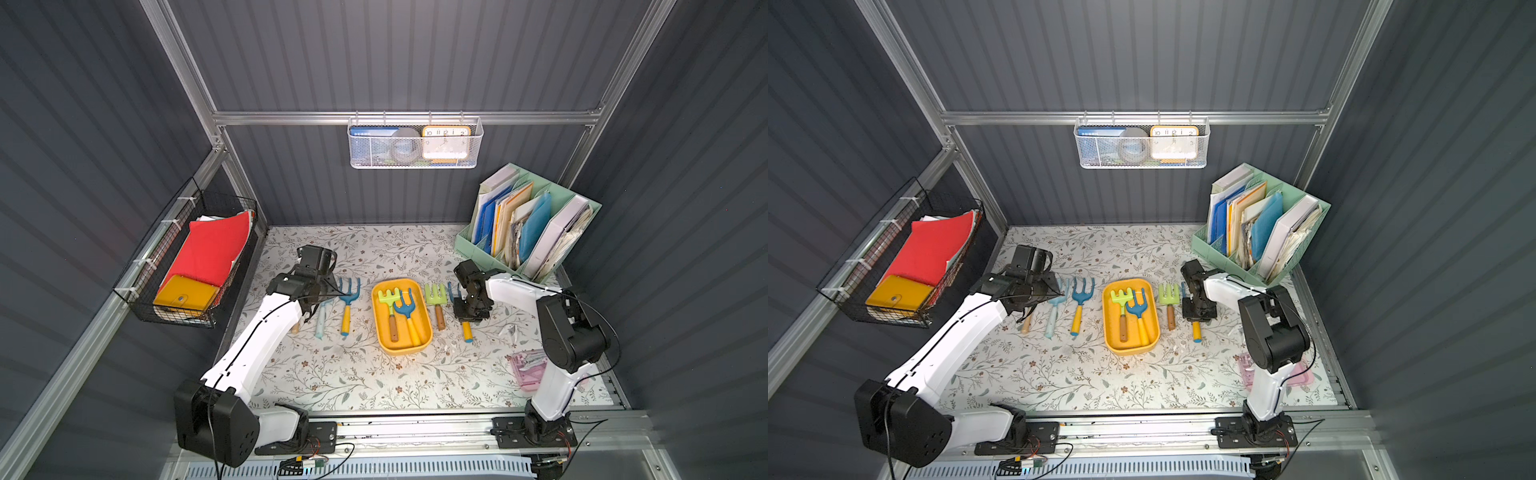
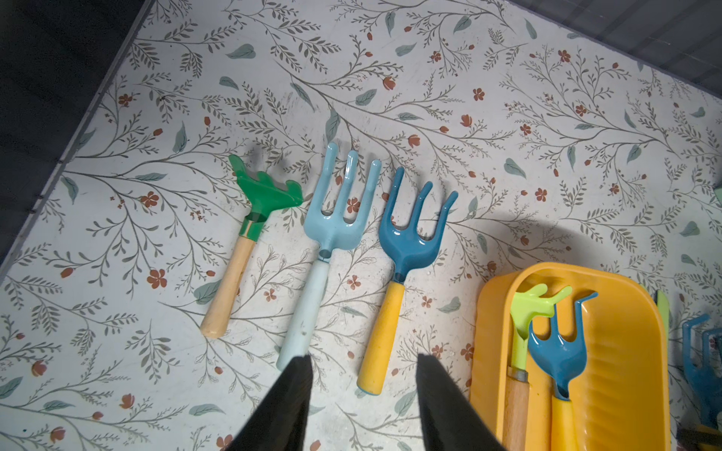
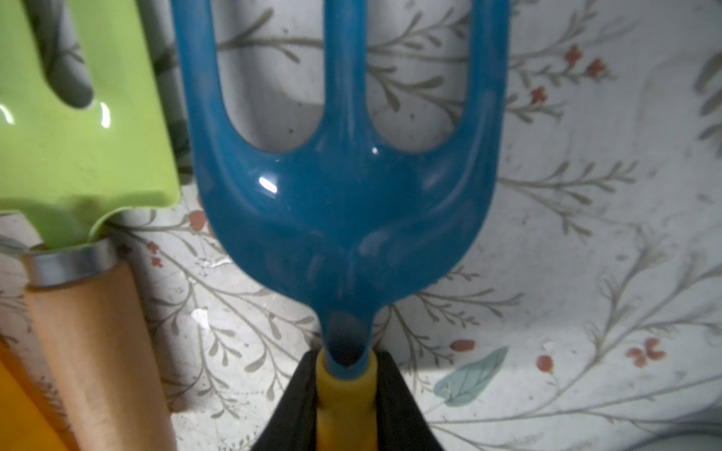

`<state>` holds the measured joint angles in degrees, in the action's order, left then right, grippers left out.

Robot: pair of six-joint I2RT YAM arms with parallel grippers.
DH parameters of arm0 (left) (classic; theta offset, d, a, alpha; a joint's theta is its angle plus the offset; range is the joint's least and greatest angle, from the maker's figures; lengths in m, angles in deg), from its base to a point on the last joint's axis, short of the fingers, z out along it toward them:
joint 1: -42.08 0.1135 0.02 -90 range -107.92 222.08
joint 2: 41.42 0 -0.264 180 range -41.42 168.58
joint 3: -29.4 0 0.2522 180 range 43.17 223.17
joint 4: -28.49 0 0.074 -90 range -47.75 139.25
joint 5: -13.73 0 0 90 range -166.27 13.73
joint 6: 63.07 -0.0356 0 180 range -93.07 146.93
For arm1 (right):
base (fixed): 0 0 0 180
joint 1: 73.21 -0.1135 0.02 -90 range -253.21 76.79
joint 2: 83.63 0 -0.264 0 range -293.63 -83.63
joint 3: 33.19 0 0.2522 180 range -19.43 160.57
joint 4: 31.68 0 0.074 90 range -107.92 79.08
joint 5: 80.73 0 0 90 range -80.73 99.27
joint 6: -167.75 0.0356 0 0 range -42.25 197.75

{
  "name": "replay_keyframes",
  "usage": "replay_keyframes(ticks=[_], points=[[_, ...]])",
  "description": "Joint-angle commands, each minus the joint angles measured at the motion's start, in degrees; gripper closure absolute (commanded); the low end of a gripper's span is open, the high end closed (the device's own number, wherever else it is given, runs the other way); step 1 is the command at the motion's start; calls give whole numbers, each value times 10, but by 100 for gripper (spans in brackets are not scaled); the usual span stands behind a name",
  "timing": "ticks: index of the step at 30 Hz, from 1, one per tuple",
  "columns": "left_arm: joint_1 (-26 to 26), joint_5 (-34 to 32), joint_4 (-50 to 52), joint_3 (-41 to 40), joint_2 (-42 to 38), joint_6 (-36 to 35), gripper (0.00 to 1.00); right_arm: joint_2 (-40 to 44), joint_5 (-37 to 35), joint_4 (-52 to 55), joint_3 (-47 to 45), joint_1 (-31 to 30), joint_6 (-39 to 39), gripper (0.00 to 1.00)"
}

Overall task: Take the hand rake out of the storage box
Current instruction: Place the rake at the center of the board.

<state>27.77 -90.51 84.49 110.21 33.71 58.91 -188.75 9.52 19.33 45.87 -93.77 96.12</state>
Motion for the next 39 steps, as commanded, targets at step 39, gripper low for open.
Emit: replay_keyframes(ticks=[39], points=[[3,-7,1,-20,-7,25,51,-24,-102,20,213,-276,157,55]])
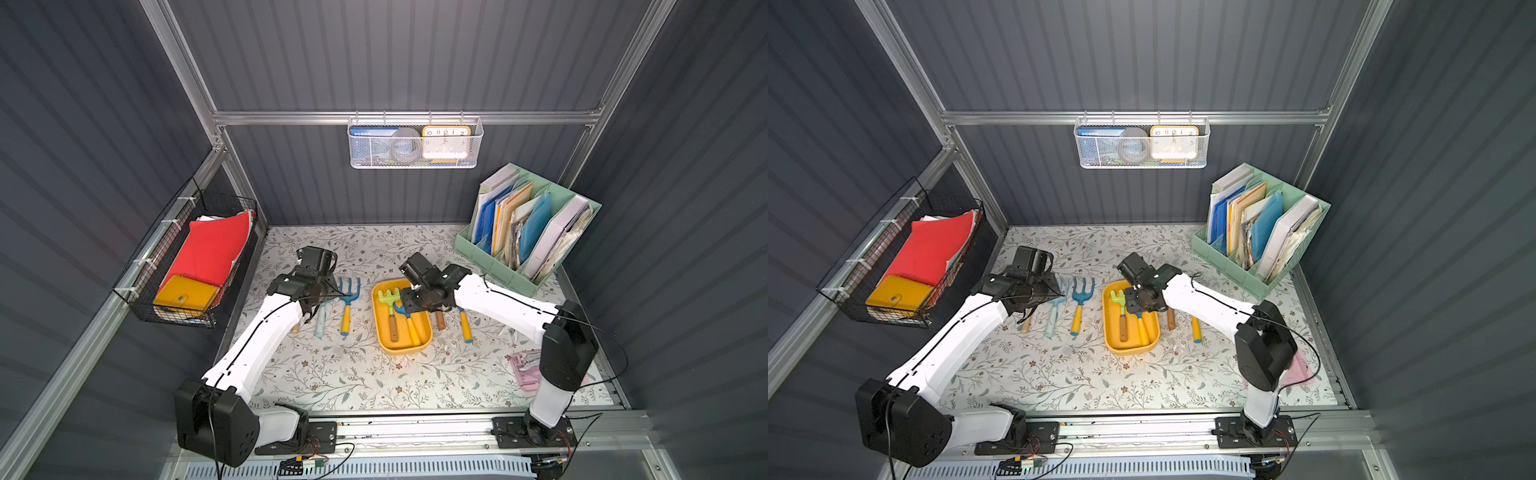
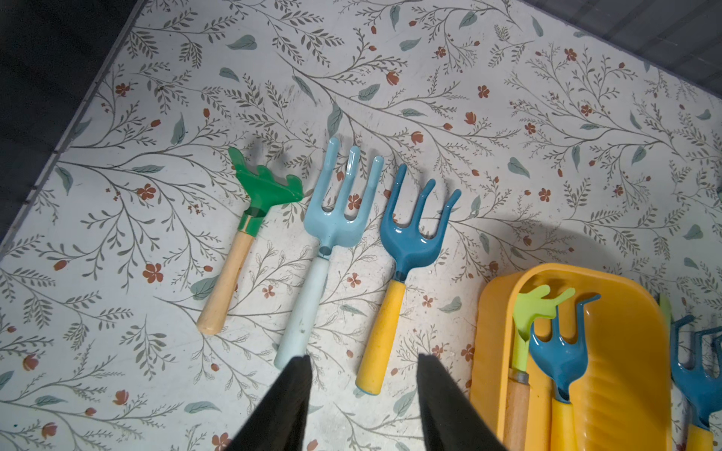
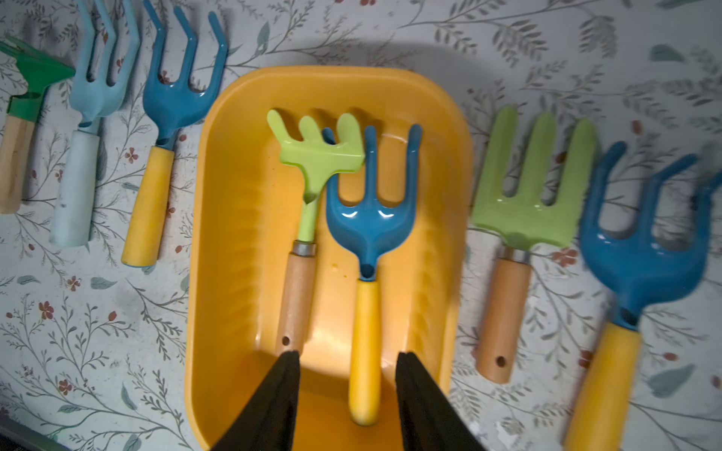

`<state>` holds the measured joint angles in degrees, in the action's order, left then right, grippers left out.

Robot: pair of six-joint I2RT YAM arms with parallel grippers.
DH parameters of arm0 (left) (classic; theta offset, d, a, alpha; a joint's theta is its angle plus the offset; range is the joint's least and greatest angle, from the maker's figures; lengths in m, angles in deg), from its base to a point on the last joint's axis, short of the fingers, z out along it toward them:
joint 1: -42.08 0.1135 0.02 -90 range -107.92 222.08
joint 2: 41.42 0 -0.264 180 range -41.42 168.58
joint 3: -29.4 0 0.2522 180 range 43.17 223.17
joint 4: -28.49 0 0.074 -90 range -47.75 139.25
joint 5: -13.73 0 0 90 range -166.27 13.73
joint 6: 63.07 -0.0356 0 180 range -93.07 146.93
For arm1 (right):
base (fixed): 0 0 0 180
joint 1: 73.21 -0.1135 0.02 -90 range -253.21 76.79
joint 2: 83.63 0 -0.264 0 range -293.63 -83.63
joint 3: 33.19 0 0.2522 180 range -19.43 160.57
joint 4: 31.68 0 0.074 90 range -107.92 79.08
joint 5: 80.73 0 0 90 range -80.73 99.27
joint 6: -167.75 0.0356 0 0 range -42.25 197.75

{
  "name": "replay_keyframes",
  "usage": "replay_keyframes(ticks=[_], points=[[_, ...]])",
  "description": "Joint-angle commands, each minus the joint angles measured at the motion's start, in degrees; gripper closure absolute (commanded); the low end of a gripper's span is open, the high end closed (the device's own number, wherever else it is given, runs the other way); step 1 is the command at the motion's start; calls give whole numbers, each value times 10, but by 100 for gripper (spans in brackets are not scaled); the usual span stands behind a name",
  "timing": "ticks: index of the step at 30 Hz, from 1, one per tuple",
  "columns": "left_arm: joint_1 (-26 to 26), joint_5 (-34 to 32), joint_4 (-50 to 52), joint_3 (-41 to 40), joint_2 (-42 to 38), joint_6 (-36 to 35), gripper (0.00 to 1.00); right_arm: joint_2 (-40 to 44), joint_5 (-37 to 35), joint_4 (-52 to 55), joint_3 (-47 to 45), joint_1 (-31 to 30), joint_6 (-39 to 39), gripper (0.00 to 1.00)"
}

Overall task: Take the hand rake out of the storage box
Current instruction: Place the rake at the center of the board, then pick up the rake from the storage box.

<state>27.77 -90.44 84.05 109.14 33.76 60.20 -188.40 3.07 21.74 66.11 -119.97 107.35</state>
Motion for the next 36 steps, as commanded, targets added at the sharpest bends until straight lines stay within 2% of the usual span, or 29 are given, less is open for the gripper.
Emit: replay_keyframes(ticks=[1,10,19,29,32,36], points=[[2,-9,6,-10,-9,11,51,-37,-43,-11,13,-20,52,54],[3,-18,6,-14,-14,7,51,-113,-47,-48,18,-53,88,53],[3,-19,8,-13,-18,6,51,-142,-42,-70,23,-60,115,53],[3,-23,15,-14,-25,6,51,-163,-21,-82,30,-58,133,71],[4,-23,14,-14,-26,8,51,-155,-24,-80,33,-58,134,78],[3,-21,14,-11,-24,8,51,-129,-29,-78,36,-56,129,81]])
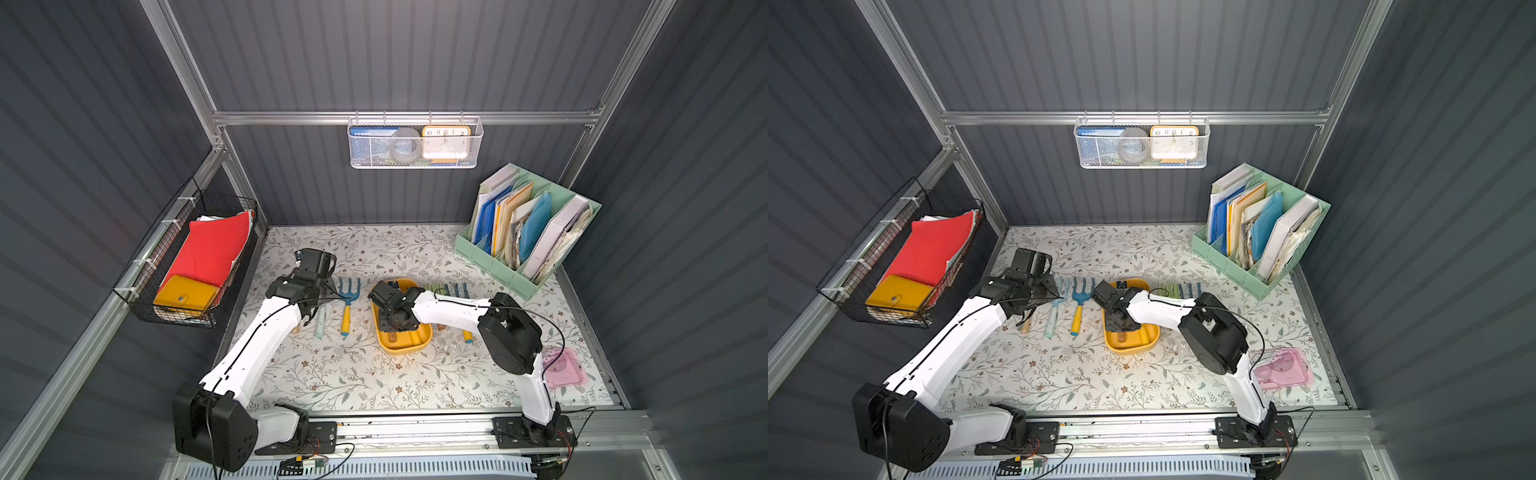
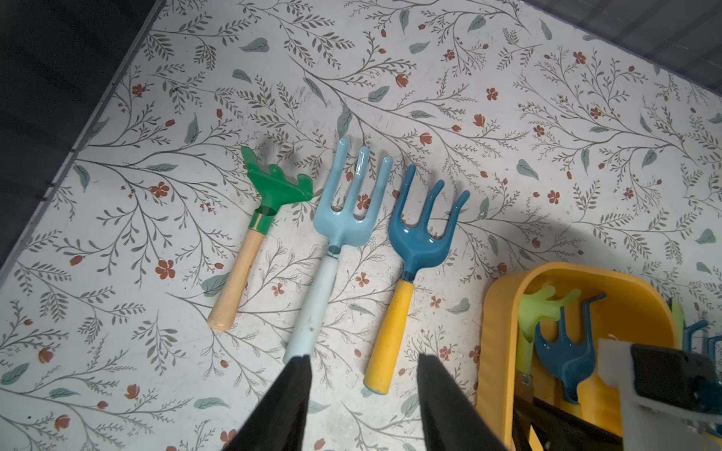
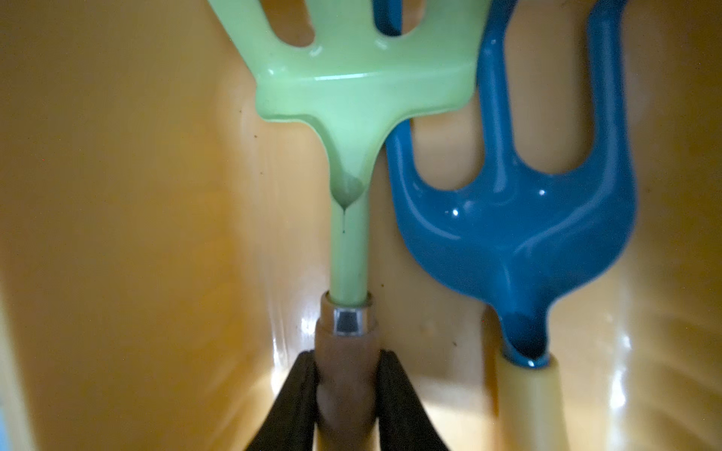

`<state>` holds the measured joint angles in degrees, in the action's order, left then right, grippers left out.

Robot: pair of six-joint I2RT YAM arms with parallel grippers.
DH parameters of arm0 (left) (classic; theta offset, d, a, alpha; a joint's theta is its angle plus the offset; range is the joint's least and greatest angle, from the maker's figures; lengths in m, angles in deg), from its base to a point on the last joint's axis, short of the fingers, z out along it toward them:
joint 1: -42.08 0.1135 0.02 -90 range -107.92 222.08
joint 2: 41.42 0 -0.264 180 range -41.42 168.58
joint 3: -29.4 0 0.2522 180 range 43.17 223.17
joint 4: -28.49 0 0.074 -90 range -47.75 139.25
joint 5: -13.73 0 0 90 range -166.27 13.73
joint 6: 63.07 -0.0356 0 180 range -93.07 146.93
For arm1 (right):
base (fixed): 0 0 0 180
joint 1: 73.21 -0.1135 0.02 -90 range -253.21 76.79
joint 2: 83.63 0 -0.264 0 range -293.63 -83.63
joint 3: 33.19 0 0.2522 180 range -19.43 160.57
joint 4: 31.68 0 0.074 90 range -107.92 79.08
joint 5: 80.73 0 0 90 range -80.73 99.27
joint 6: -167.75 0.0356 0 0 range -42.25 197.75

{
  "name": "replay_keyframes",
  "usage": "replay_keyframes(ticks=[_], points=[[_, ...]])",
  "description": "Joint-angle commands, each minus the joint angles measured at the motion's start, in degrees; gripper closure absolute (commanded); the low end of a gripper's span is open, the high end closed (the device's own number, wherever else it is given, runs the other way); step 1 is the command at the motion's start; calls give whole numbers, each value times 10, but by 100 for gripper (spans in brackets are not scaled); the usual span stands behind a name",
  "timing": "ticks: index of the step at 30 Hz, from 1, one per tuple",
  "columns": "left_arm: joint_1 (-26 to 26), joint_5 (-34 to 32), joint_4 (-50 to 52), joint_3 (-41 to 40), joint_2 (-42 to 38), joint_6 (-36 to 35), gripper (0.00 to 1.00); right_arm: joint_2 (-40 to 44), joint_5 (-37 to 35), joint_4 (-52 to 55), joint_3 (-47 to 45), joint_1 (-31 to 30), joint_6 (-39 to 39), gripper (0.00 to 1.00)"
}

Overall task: Take the hand rake out of the storage box
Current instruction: Pick up the rake from the storage box, then place the rake at the center of the board.

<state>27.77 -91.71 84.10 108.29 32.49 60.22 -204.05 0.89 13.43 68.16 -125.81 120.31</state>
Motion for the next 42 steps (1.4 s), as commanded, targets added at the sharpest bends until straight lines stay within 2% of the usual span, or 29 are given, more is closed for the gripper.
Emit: replay_keyframes(ticks=[1,12,15,18,20,25,32,39,42], points=[[3,-8,15,0,-10,7,51,36,-8,6,17,4,-1,82],[4,-11,20,25,4,4,51,172,-22,7,-24,46,-14,84],[3,-11,23,26,4,3,51,235,-10,5,-75,101,-47,85],[3,-13,20,22,1,3,51,283,55,15,-125,181,-106,85],[3,-11,15,19,3,4,51,301,82,60,-136,237,-147,85],[4,-2,8,27,22,7,51,329,82,118,-172,322,-212,86],[3,1,11,55,33,-1,51,333,88,106,-255,395,-247,85],[3,1,12,53,36,-3,51,305,68,117,-263,420,-285,86],[3,5,10,51,37,-2,51,285,83,118,-258,424,-305,86]])
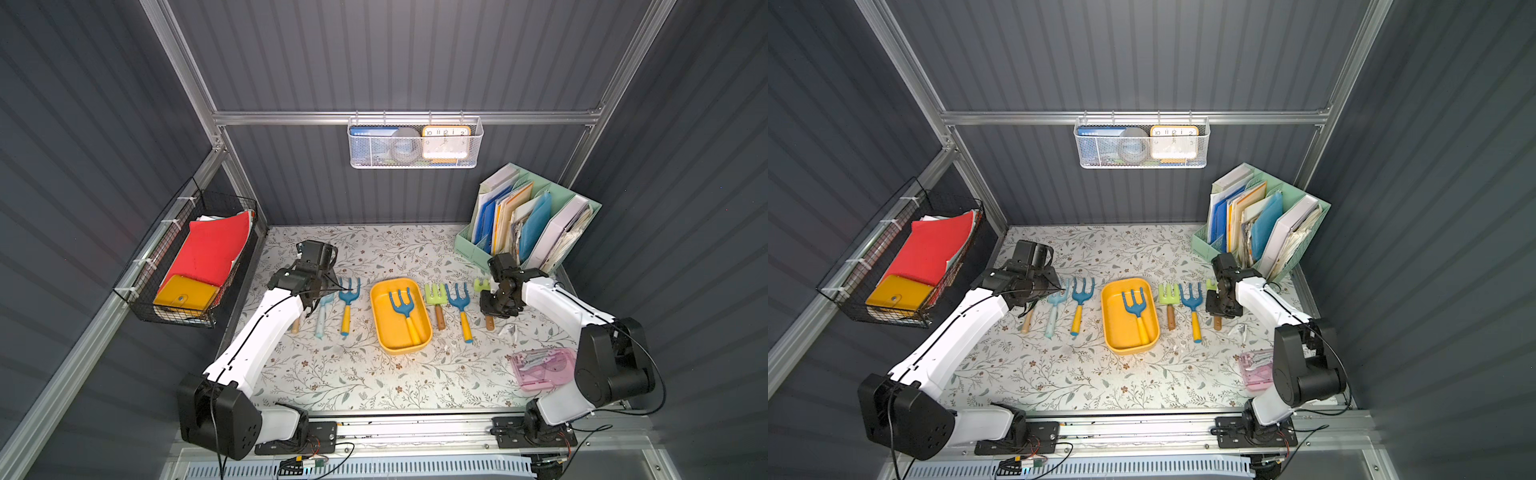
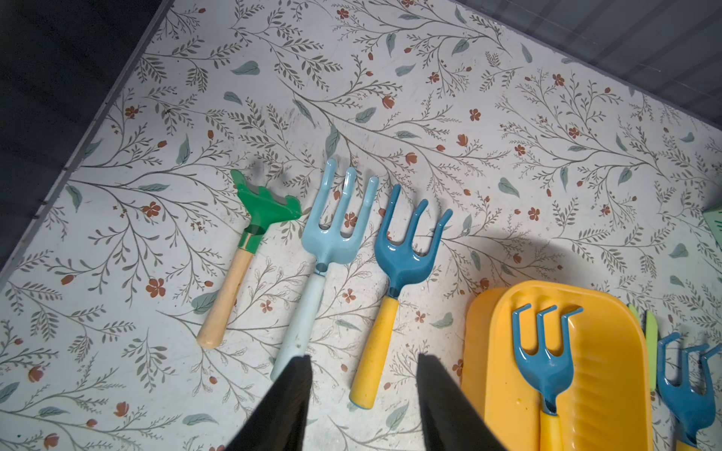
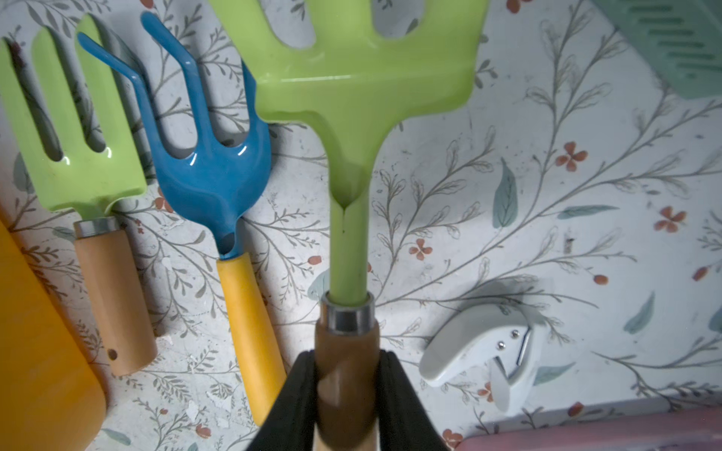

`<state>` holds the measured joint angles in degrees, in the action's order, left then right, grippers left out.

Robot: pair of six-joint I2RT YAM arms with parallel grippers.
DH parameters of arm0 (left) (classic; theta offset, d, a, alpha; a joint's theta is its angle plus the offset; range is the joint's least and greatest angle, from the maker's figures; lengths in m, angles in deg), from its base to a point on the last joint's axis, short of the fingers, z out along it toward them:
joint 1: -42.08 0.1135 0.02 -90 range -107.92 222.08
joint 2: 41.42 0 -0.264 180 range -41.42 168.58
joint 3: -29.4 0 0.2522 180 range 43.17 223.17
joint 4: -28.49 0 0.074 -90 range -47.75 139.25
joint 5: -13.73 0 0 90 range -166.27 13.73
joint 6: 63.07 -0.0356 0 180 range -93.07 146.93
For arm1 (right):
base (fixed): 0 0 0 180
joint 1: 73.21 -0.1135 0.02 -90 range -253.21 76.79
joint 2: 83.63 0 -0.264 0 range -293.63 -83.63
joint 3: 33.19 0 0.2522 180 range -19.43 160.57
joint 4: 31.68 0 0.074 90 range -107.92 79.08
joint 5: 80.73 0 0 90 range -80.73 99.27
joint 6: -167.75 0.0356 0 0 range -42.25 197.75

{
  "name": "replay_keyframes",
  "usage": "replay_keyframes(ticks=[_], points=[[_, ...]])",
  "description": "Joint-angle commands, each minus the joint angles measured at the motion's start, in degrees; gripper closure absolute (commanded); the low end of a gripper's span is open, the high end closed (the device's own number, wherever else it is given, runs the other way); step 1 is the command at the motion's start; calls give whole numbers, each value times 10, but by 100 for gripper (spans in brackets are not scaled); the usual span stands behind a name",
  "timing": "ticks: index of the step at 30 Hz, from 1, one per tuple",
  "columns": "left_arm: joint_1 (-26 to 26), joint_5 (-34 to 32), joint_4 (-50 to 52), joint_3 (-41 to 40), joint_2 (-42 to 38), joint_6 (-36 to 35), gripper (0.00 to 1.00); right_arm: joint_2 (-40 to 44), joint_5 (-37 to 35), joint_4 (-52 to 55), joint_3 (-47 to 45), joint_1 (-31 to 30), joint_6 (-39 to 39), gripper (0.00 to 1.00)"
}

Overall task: Take the hand rake out of the storage box
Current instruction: Place the rake at the center of the board.

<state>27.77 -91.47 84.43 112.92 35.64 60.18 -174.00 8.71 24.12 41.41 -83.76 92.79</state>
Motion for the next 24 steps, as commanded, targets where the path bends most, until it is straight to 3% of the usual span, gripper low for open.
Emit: replay_keyframes(ticks=[1,24], points=[[3,3,7,5,6,-1,51,-23,7,13,12,4,-34,86],[4,-13,20,19,0,-14,51,-99,24,-18,11,12,-46,82]])
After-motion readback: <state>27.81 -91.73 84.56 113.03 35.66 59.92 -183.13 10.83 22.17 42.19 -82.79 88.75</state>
